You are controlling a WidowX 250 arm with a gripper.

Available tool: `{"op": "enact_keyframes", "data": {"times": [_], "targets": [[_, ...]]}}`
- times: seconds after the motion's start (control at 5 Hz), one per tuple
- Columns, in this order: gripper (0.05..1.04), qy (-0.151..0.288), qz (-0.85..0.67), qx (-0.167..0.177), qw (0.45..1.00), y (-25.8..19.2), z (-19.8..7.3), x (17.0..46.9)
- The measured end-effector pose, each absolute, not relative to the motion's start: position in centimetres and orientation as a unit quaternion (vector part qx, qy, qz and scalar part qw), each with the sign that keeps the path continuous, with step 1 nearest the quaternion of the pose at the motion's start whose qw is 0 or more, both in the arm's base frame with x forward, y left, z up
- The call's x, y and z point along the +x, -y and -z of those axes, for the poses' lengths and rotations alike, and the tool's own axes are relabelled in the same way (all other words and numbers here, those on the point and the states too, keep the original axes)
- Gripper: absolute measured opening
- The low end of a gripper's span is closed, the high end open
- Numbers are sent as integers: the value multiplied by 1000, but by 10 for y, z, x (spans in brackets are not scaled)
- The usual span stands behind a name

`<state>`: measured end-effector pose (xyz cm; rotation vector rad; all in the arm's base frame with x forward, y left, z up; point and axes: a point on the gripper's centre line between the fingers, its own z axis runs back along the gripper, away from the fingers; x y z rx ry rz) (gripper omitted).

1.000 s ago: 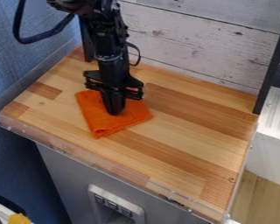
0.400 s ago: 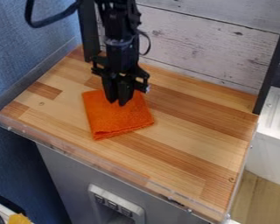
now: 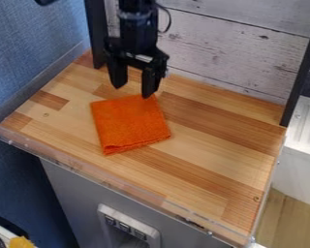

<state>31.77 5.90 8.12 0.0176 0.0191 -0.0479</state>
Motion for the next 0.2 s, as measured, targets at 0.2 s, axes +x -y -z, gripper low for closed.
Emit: {"op": "enact_keyframes", "data": {"times": [0.2], "targets": [[1001,0,18,4,1000,-57,-88,317]]}}
